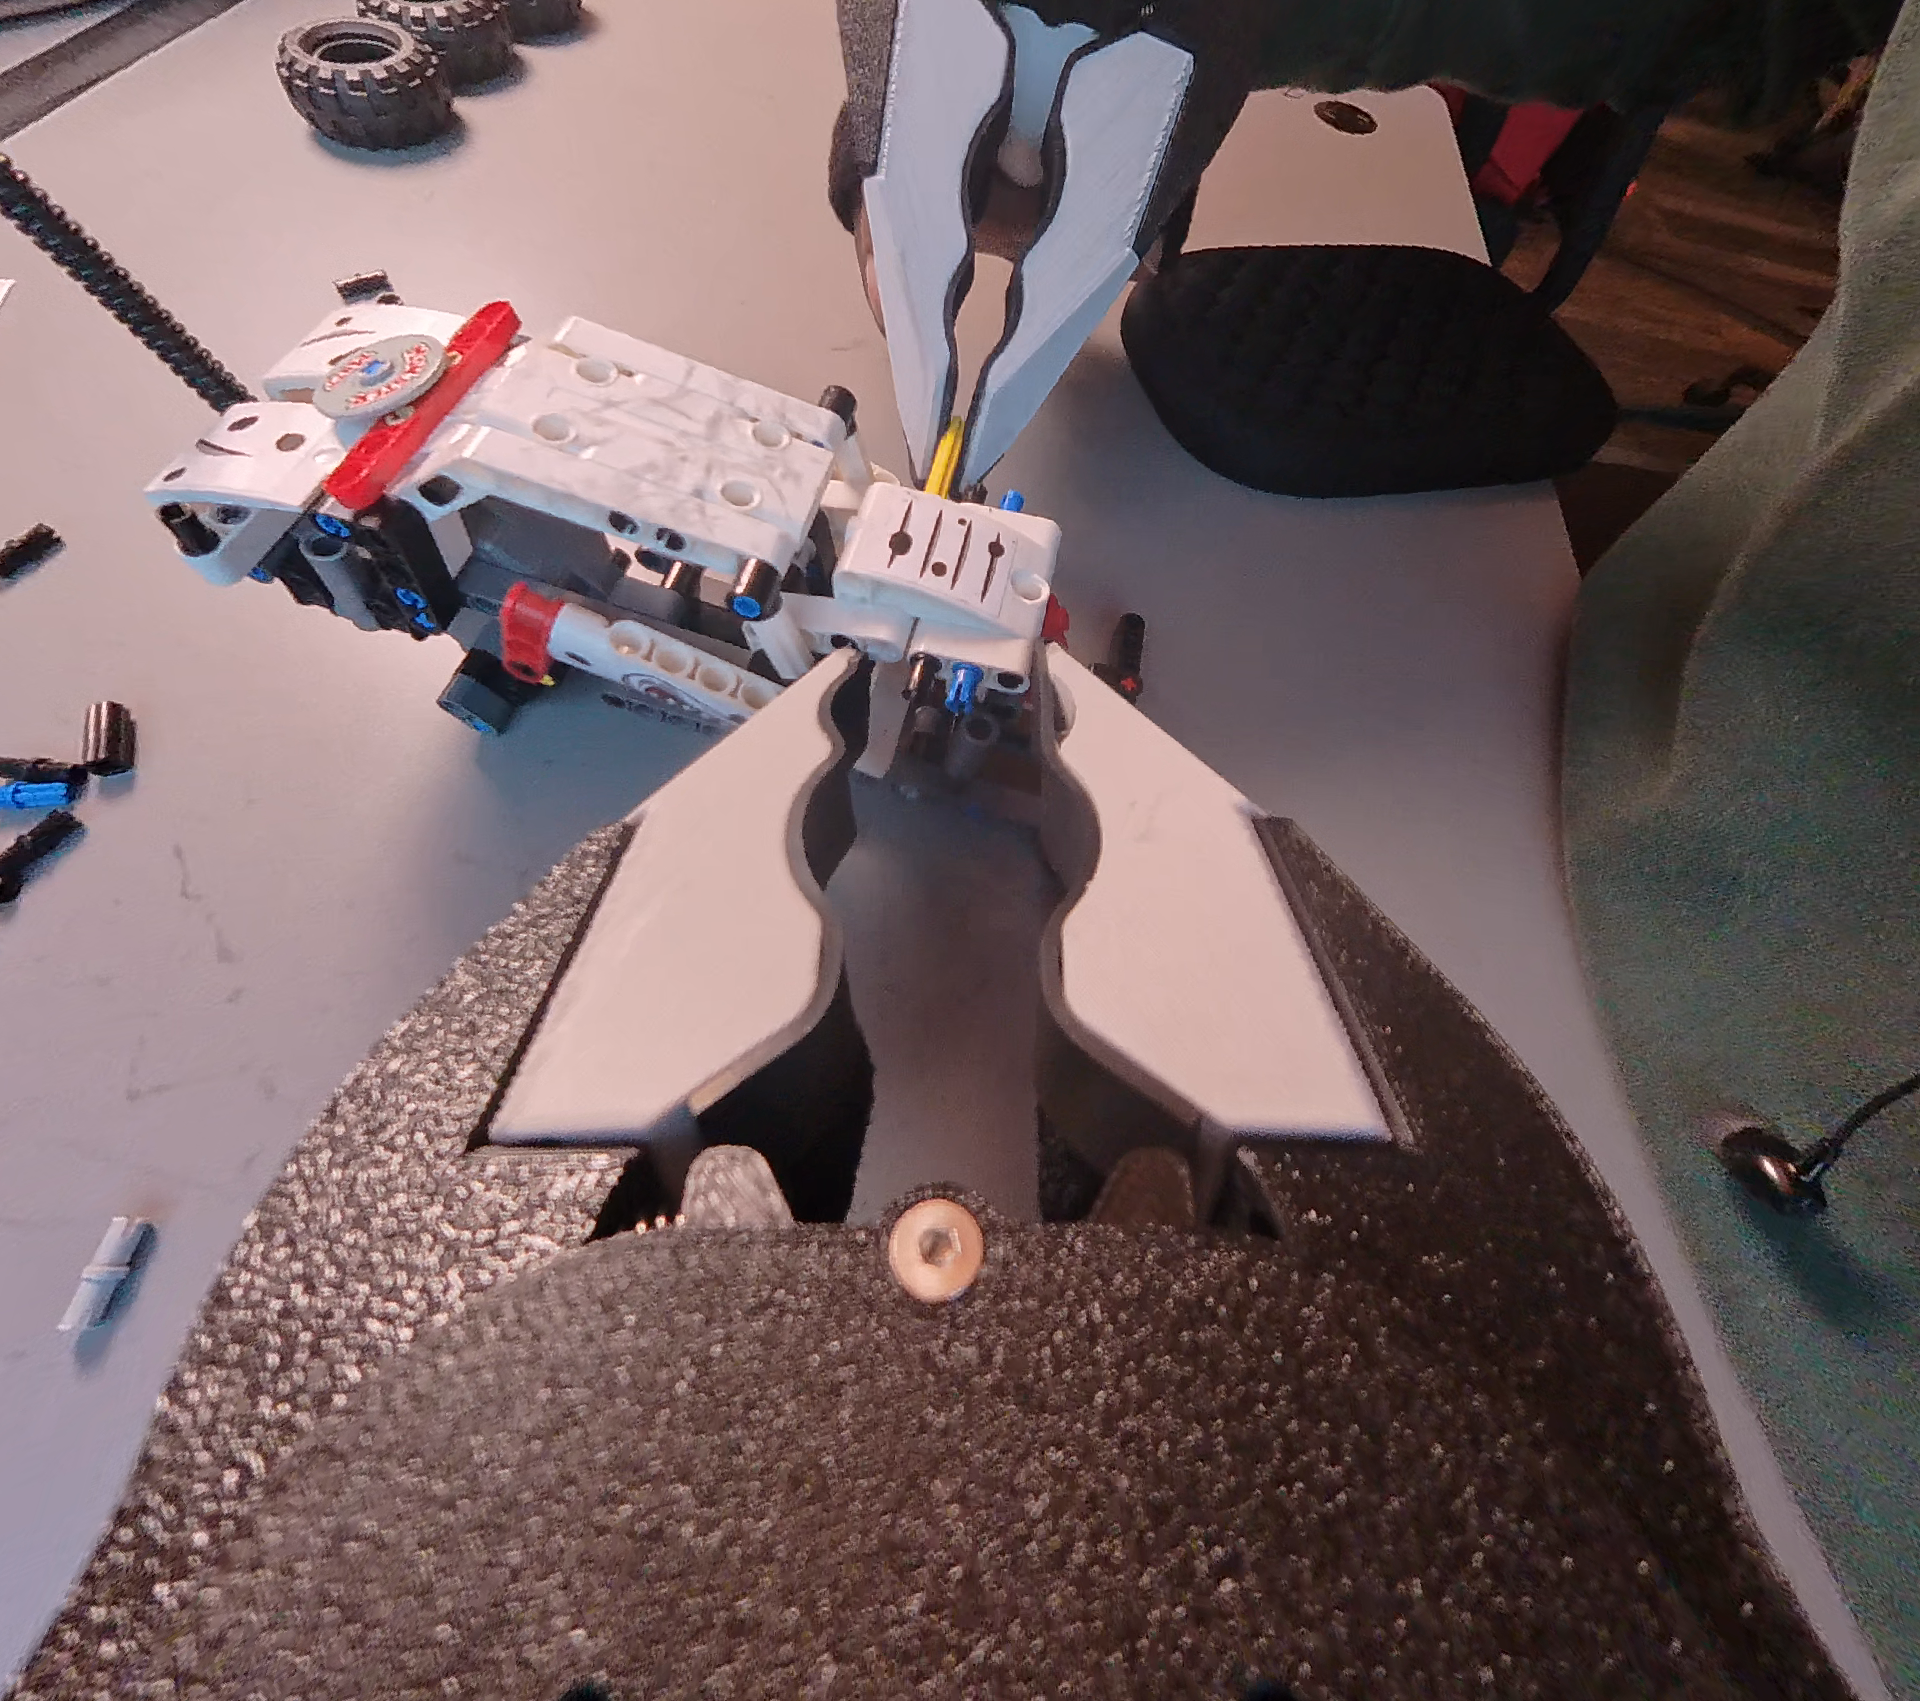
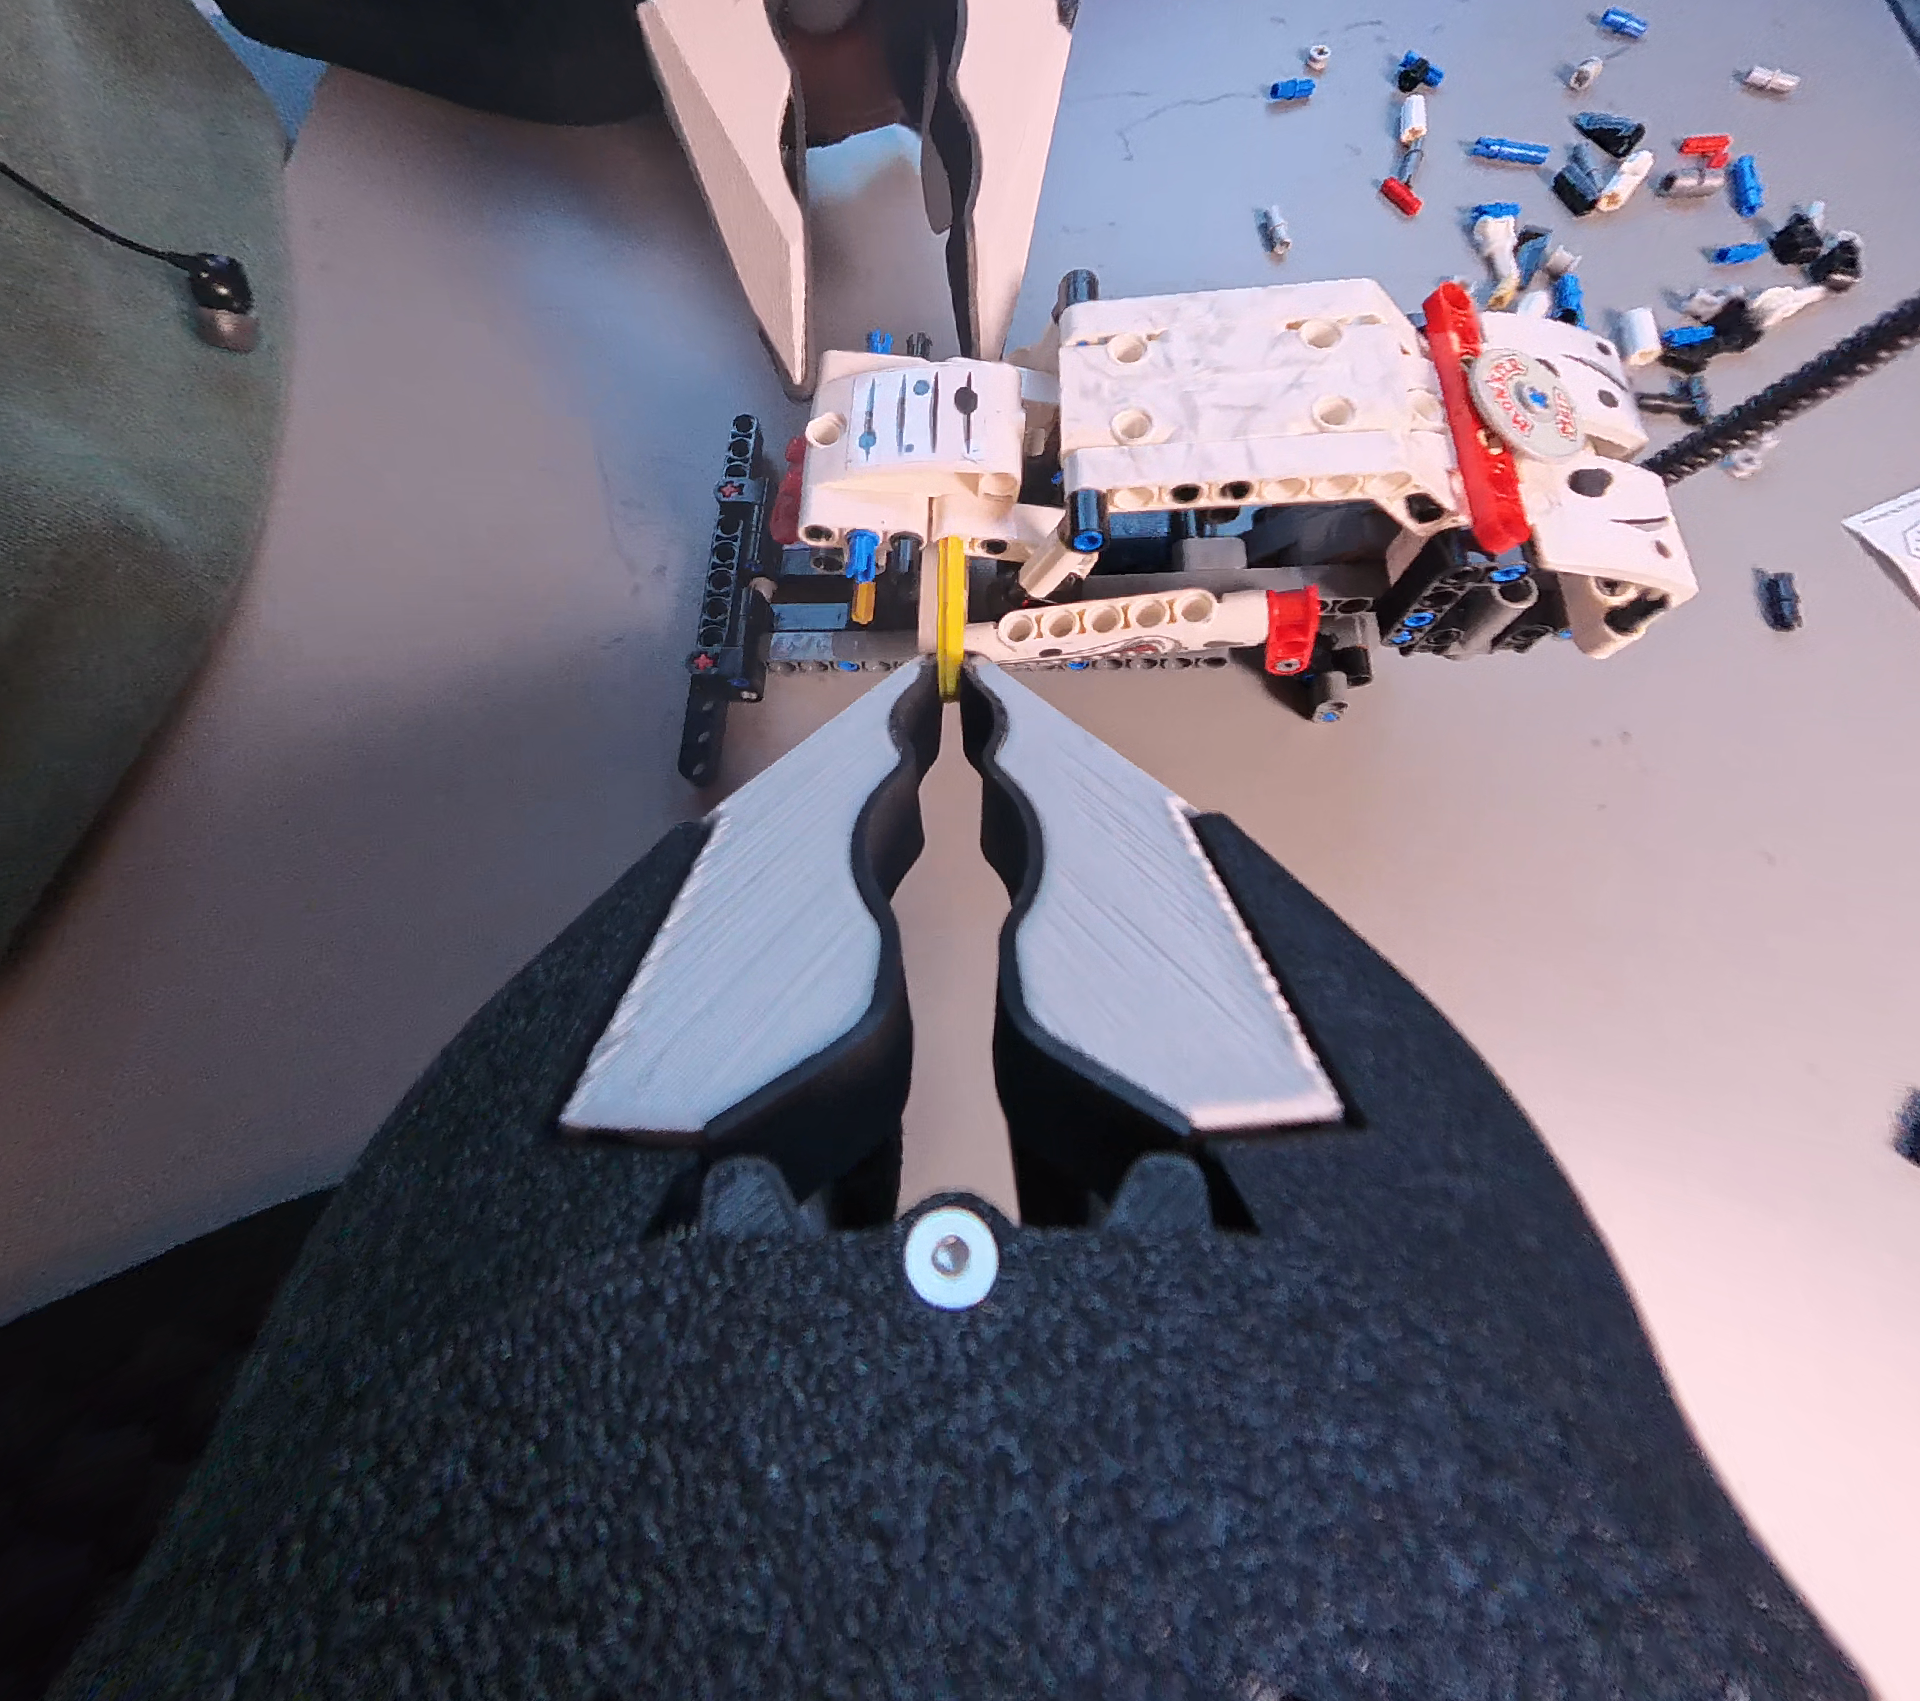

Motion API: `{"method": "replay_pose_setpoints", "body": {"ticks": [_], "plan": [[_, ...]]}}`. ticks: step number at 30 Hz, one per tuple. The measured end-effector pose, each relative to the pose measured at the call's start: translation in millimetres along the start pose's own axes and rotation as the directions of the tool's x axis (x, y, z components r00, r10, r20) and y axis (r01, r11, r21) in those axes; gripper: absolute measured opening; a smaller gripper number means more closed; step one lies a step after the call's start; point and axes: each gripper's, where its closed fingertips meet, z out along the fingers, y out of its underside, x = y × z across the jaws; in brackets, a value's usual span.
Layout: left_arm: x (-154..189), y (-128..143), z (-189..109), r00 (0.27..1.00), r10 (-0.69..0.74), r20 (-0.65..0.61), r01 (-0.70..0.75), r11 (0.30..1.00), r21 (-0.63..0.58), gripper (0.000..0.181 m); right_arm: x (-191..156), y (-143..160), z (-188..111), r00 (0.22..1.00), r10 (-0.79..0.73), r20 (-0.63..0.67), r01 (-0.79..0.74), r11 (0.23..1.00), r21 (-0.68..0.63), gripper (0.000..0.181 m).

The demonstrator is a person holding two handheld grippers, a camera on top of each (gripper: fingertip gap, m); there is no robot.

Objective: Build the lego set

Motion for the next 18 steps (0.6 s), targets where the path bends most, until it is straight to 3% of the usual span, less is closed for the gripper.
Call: {"method": "replay_pose_setpoints", "body": {"ticks": [5, 7, 10, 12, 13, 16, 18], "plan": [[12, -5, 8, 0.998, -0.037, -0.059, 0.039, 0.999, 0.029, 0.025, 33, 13, -7, 0.979, -0.027, -0.204, 0.014, 0.998, -0.066, 0.007], [16, -4, 10, 0.998, -0.014, -0.054, 0.016, 1.0, 0.024, 0.033, 40, 27, -16, 0.97, -0.011, -0.242, -0.022, 0.991, -0.135, 0.025], [15, -11, -5, 0.994, -0.056, -0.095, 0.064, 0.995, 0.078, 0.029, 38, 19, -39, 0.941, 0.071, -0.33, -0.1, 0.992, -0.073, 0.04], [3, -12, -16, 0.996, -0.065, -0.053, 0.07, 0.992, 0.101, 0.03, 19, 3, -42, 0.929, 0.107, -0.355, -0.123, 0.992, -0.023, 0.048], [-6, -10, -20, 0.998, -0.059, -0.016, 0.06, 0.993, 0.097, 0.031, 7, -7, -38, 0.923, 0.067, -0.38, -0.079, 0.997, -0.017, 0.048], [-23, -9, -30, 0.997, -0.066, 0.048, 0.061, 0.993, 0.105, 0.033, -15, -21, -8, 0.851, -0.204, -0.485, 0.134, 0.976, -0.174, 0.053], [-31, -11, -35, 0.994, -0.067, 0.083, 0.056, 0.991, 0.122, 0.034, -6, -28, 7, 0.767, -0.267, -0.583, 0.144, 0.958, -0.249, 0.066]]}}
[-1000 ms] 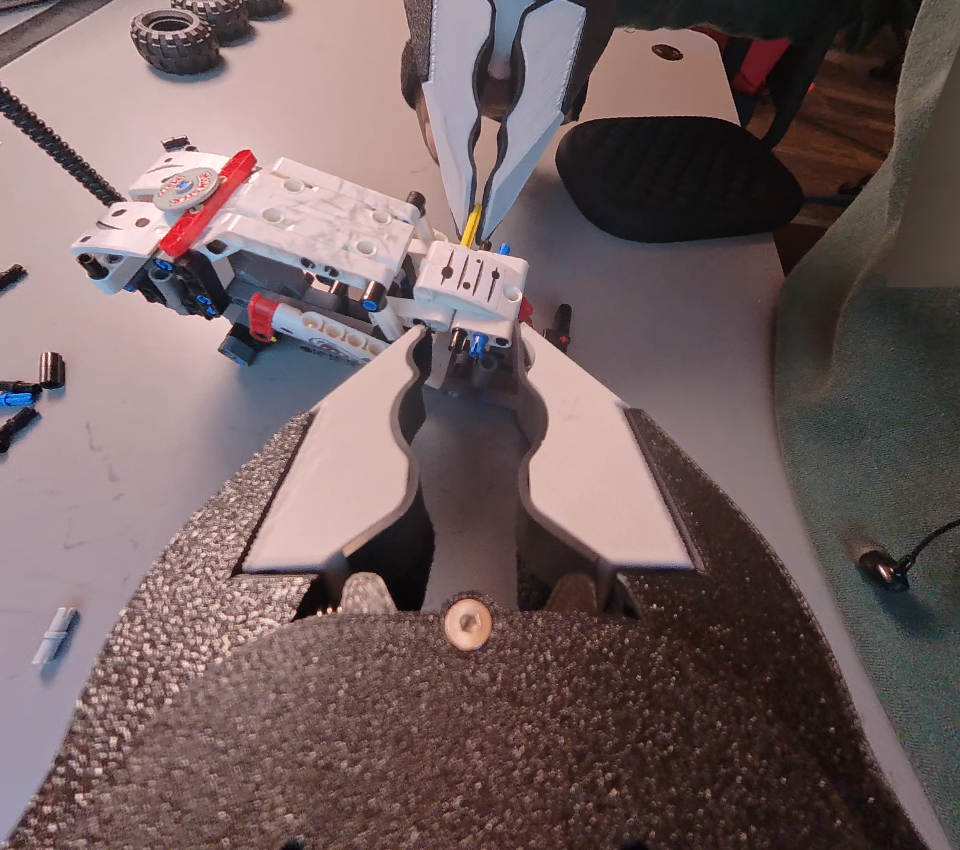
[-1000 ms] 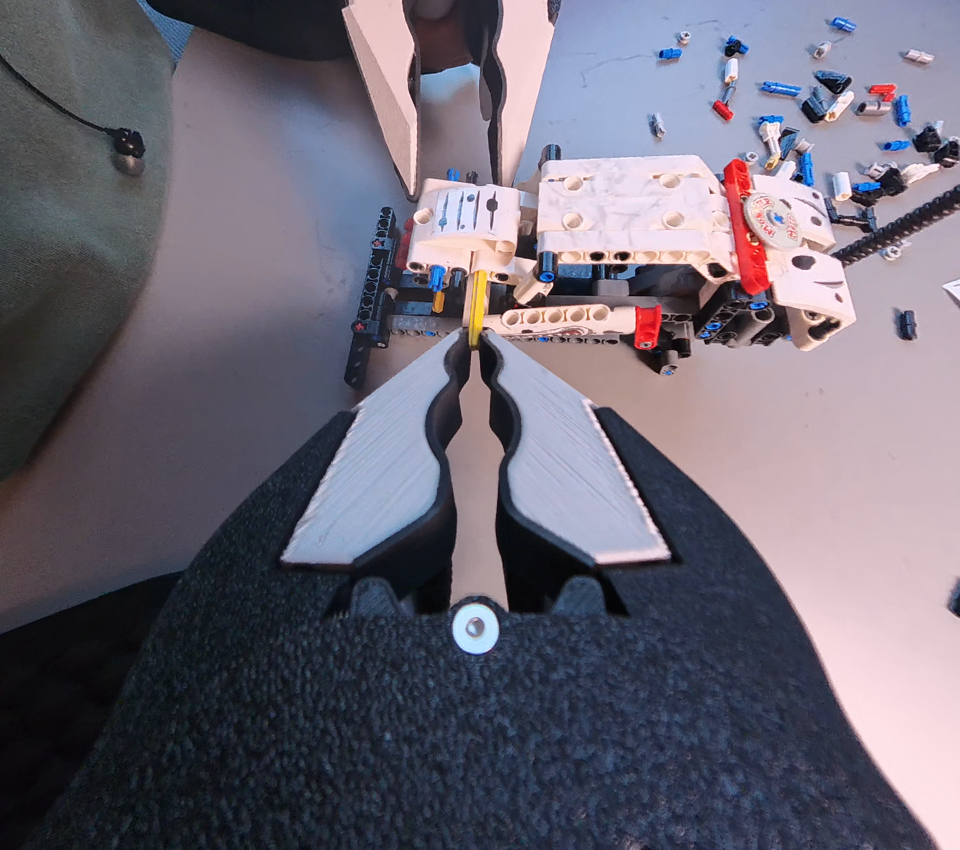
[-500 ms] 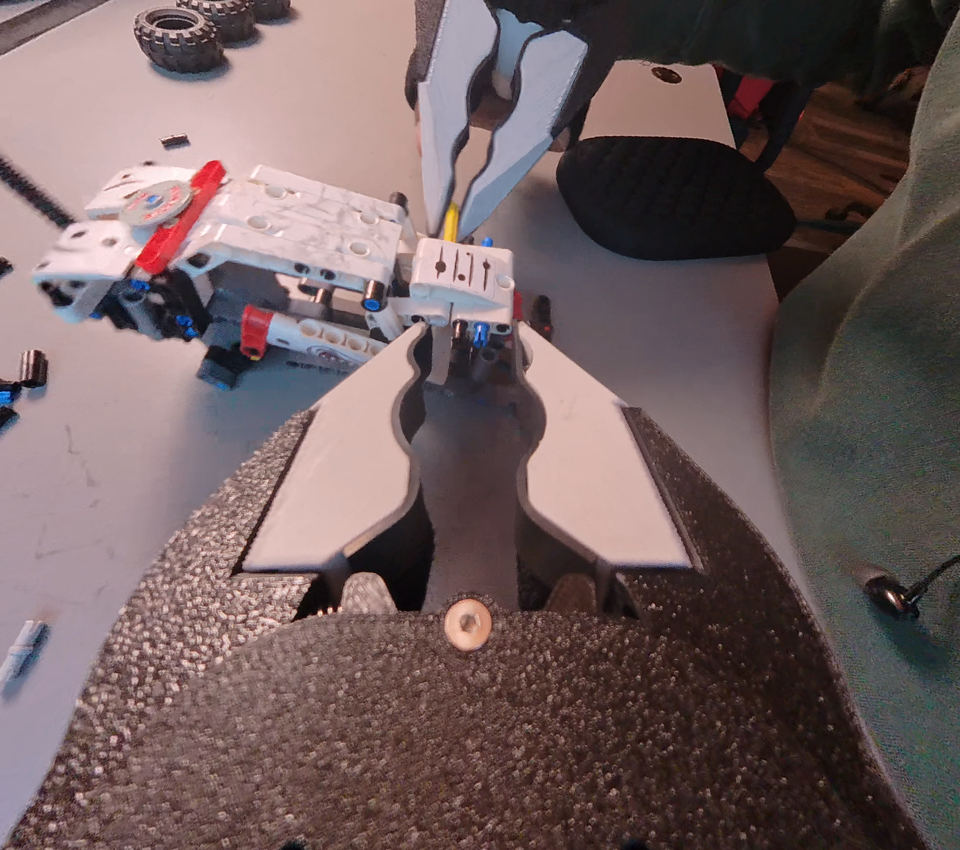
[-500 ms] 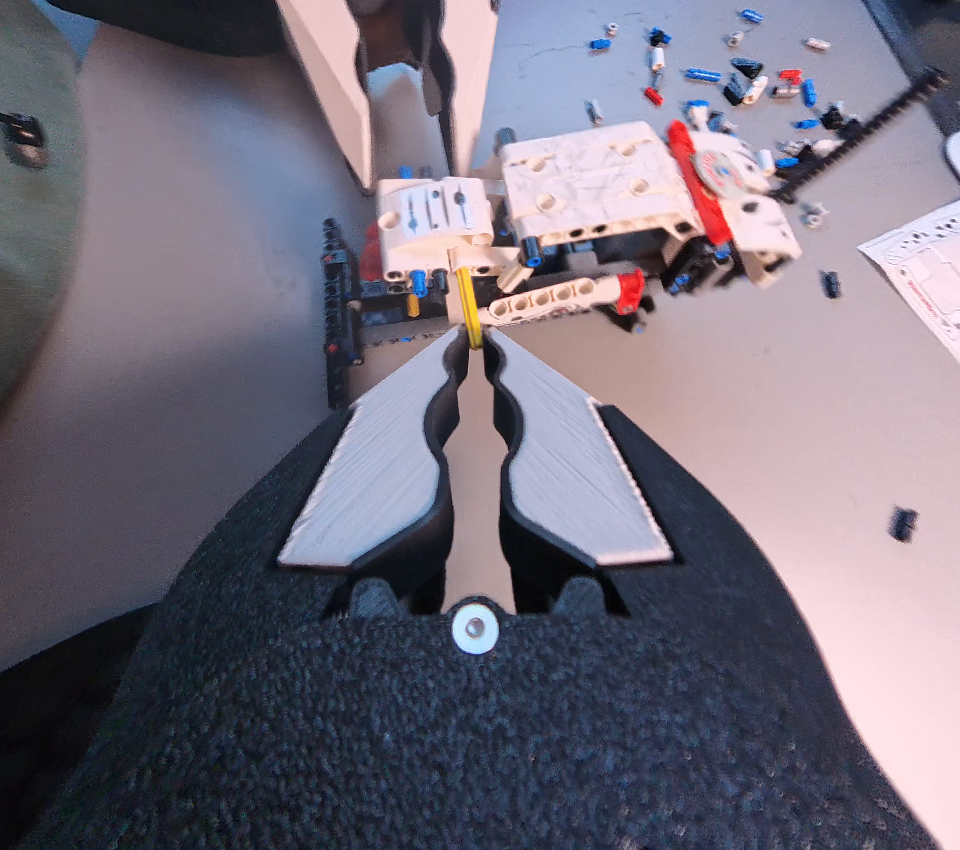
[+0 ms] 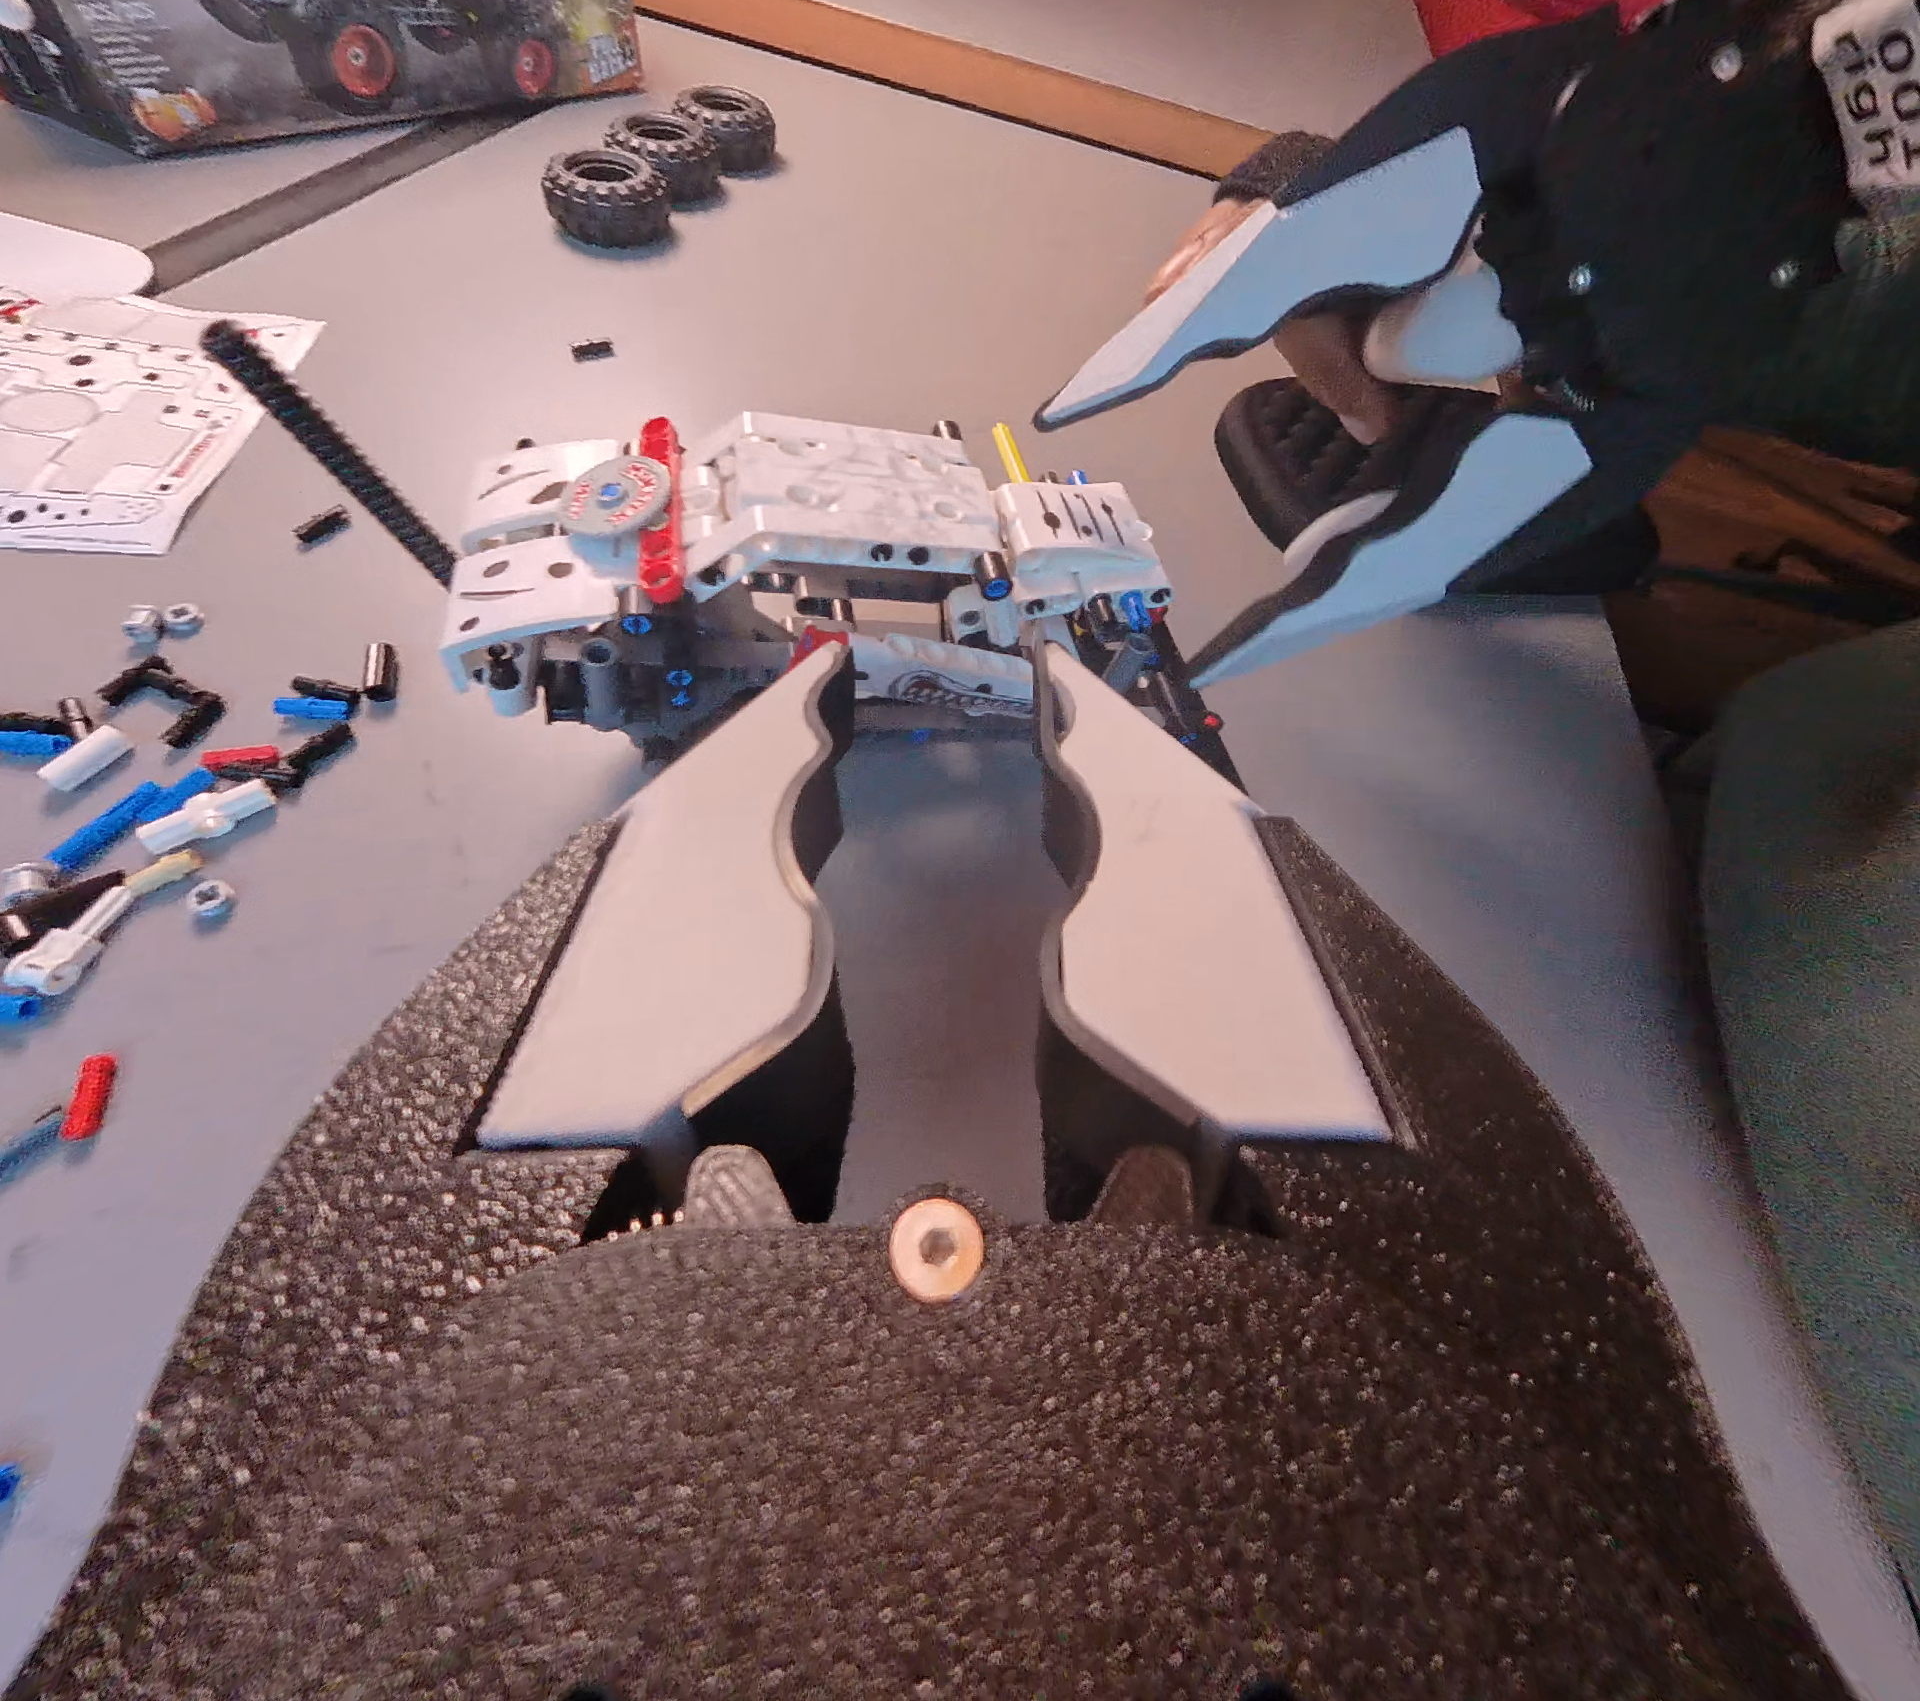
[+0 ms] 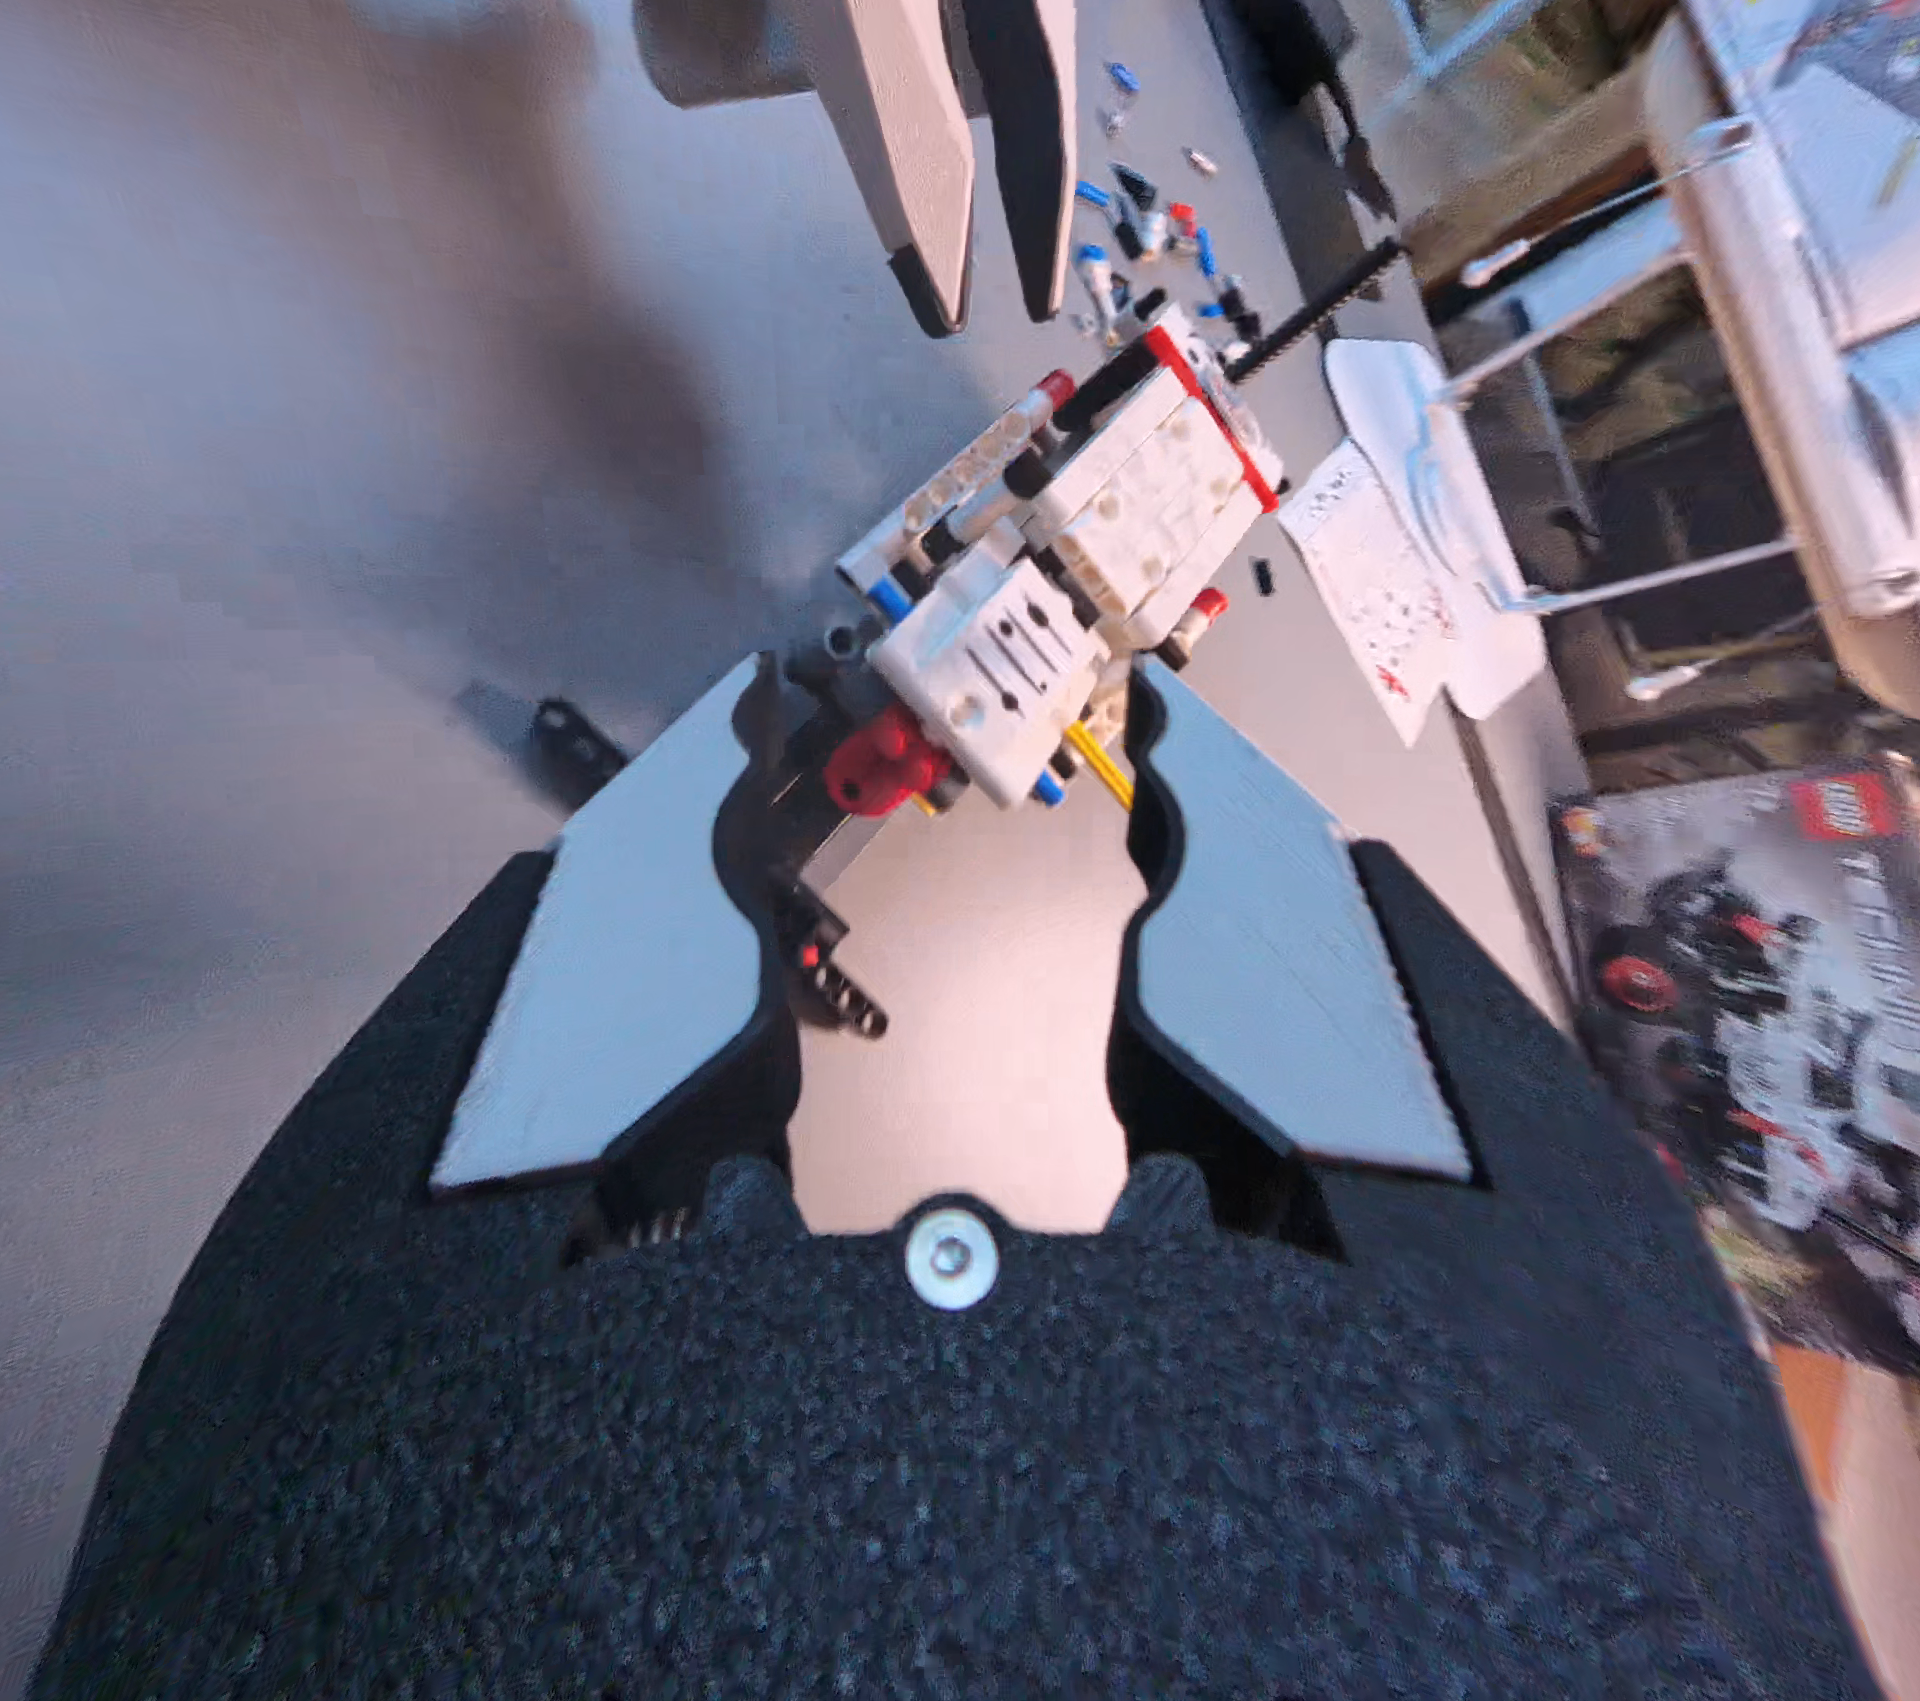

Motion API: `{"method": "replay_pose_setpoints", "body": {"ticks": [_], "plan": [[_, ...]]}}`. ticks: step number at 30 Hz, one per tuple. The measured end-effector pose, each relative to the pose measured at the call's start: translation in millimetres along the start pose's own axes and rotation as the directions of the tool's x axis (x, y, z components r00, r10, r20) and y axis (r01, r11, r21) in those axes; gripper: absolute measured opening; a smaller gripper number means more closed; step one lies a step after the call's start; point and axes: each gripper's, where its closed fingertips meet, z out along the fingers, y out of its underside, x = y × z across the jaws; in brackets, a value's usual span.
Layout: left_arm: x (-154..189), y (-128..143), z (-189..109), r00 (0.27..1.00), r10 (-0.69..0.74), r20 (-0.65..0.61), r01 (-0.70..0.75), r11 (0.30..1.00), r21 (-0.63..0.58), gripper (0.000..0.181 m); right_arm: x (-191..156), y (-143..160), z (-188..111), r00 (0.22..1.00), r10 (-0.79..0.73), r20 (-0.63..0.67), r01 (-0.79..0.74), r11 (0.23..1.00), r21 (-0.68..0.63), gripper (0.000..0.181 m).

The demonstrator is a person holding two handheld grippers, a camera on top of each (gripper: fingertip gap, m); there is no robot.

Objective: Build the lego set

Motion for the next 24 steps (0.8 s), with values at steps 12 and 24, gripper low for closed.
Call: {"method": "replay_pose_setpoints", "body": {"ticks": [12, 24], "plan": [[-8, -1, -12, 0.994, 0.065, 0.088, -0.066, 0.998, 0.01, 0.037, 12, 18, 3, 0.969, 0.177, 0.175, -0.186, 0.982, 0.037, 0.044], [-21, 14, -5, 0.985, 0.102, 0.142, -0.095, 0.994, -0.058, 0.041, 25, 32, -9, 0.867, 0.314, 0.387, -0.359, 0.932, 0.047, 0.04]]}}
